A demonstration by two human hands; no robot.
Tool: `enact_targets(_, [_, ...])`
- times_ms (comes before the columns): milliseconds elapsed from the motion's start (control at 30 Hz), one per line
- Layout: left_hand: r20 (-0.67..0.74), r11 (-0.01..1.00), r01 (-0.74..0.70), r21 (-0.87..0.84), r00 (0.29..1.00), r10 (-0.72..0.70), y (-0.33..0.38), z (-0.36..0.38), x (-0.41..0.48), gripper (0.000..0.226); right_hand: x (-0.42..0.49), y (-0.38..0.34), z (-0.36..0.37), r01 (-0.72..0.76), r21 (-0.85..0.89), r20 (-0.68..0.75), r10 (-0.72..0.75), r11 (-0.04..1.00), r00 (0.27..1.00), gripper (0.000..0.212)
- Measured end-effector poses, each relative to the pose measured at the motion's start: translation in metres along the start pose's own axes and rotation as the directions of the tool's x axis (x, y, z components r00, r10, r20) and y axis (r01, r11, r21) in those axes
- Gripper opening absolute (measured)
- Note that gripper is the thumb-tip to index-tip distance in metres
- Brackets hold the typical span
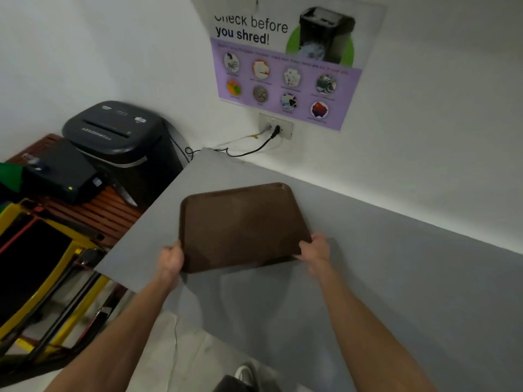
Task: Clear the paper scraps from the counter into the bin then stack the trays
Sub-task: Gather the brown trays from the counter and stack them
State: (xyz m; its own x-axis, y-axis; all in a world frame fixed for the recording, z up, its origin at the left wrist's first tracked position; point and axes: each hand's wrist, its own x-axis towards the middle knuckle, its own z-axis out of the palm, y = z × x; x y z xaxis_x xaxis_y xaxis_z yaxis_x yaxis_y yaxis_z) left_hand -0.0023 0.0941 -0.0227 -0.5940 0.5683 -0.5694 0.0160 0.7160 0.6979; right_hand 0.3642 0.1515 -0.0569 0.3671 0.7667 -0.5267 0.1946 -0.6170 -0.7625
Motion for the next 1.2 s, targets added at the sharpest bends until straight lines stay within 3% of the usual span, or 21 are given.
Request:
enact_targets(67, [0.032, 0.998, -0.006, -0.059, 0.999, 0.008, 0.001, -0.002, -0.011, 0.053, -0.025, 0.002, -0.019, -0.002, 0.196, 0.051, -0.008, 0.981, 0.999, 0.031])
enact_targets(200, [0.130, 0.990, -0.069, -0.123, 0.988, 0.085, 0.007, -0.002, -0.055, 0.052, -0.067, 0.024, -0.072, 0.018, 0.376, 0.075, -0.050, 0.926, 0.996, 0.033])
enact_targets(367, [0.131, 0.939, -0.323, -0.120, 0.932, 0.338, 0.006, 0.017, -0.135, 0.050, -0.127, 0.058, -0.169, 0.102, 0.551, 0.032, -0.143, 0.828, 0.989, 0.030])
enact_targets(533, [0.234, 0.916, -0.379, -0.134, 0.886, 0.401, 0.010, 0.066, -0.228, 0.059, -0.183, 0.094, -0.271, 0.210, 0.661, -0.118, -0.176, 0.720, 0.977, 0.028])
enact_targets(700, [0.308, 0.852, -0.518, -0.077, 0.800, 0.514, -0.002, 0.135, -0.322, 0.065, -0.219, 0.152, -0.376, 0.272, 0.680, -0.279, -0.103, 0.681, 0.955, 0.037])
enact_targets(767, [0.355, 0.838, -0.543, -0.059, 0.773, 0.526, -0.014, 0.163, -0.360, 0.067, -0.236, 0.176, -0.415, 0.300, 0.695, -0.340, -0.069, 0.653, 0.938, 0.031])
enact_targets(900, [0.448, 0.807, -0.587, -0.057, 0.708, 0.546, -0.047, 0.219, -0.436, 0.057, -0.271, 0.230, -0.489, 0.421, 0.599, -0.554, -0.026, 0.681, 0.832, 0.018])
enact_targets(1033, [0.552, 0.785, -0.619, -0.038, 0.642, 0.533, -0.081, 0.280, -0.498, 0.079, -0.303, 0.294, -0.559, 0.491, 0.419, -0.723, -0.046, 0.764, 0.690, 0.024])
enact_targets(1133, [0.622, 0.777, -0.629, -0.030, 0.597, 0.507, -0.099, 0.333, -0.543, 0.087, -0.323, 0.339, -0.613, 0.462, 0.349, -0.796, -0.003, 0.815, 0.606, 0.036])
enact_targets(1200, [0.669, 0.765, -0.643, -0.039, 0.552, 0.498, -0.110, 0.371, -0.576, 0.095, -0.337, 0.365, -0.647, 0.459, 0.339, -0.835, 0.037, 0.821, 0.550, 0.029])
